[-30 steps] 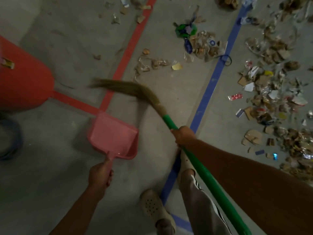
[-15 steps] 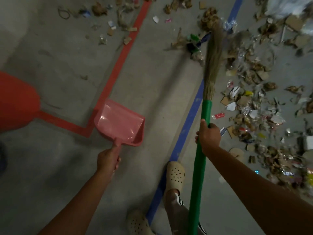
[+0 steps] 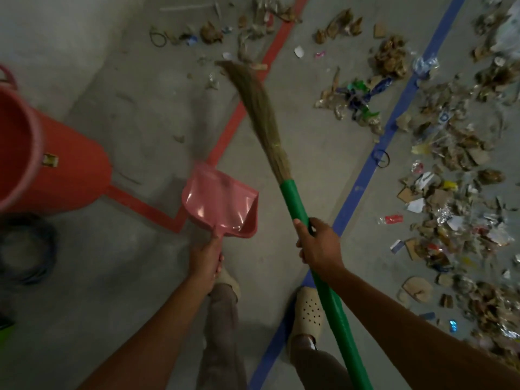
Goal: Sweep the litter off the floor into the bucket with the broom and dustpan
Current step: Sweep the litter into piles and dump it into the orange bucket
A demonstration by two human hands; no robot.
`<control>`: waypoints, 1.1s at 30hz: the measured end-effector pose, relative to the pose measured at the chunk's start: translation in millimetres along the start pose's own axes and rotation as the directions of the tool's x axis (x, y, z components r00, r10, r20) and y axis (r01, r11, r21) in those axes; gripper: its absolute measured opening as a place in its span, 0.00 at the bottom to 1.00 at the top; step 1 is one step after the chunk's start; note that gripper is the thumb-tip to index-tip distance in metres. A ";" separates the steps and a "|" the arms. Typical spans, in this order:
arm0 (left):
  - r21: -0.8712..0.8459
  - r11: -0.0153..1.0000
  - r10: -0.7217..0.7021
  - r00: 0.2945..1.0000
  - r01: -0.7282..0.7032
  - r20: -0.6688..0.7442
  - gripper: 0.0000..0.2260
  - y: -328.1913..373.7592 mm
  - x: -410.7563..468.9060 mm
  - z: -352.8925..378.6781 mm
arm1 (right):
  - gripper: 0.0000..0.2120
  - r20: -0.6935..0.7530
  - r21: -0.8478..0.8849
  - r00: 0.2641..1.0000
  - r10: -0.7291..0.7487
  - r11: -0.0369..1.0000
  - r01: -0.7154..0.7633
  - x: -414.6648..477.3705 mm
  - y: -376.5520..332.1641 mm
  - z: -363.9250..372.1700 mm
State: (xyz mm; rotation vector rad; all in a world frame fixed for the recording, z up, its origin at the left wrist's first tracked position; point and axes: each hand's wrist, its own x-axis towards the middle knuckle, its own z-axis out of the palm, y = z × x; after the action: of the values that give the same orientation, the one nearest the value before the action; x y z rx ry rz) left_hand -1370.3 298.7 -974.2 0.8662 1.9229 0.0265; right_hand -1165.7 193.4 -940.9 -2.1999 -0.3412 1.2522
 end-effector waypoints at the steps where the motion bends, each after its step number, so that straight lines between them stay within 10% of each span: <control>1: -0.012 1.000 -0.003 1.000 0.003 0.000 0.28 0.3 7.9 -2.4 | 0.13 0.022 -0.014 1.000 -0.015 1.000 0.015 3.4 -11.1 9.4; 8: -0.090 0.996 -0.027 1.000 0.028 0.012 0.29 7.6 65.3 -47.6 | 0.15 0.184 -0.227 0.976 -0.115 0.961 0.156 30.5 -74.1 101.2; 14: -0.040 0.999 0.004 0.999 -0.002 0.047 0.30 5.2 119.0 -105.2 | 0.16 0.275 -0.415 0.946 0.170 0.909 -0.043 88.7 -102.6 165.9; 21: -0.125 0.992 0.014 0.996 -0.003 0.091 0.27 36.8 156.6 -139.6 | 0.21 -0.178 0.069 0.860 0.478 0.878 -0.474 136.4 -89.8 132.2; 26: -0.122 0.993 0.013 0.996 -0.002 0.091 0.27 70.2 166.0 -150.3 | 0.20 -0.390 0.278 0.784 0.482 0.874 -0.399 122.2 -120.9 112.4; 33: -0.101 0.993 0.064 0.995 -0.056 0.075 0.30 119.0 183.2 -158.2 | 0.16 -0.312 0.237 0.924 0.221 0.960 -0.149 107.9 -188.2 157.2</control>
State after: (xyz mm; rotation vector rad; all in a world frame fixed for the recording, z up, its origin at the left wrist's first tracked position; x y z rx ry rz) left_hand -1476.4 546.1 -991.0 0.8462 1.8067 0.1213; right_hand -1230.6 452.1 -965.5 -2.2461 0.1350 0.9295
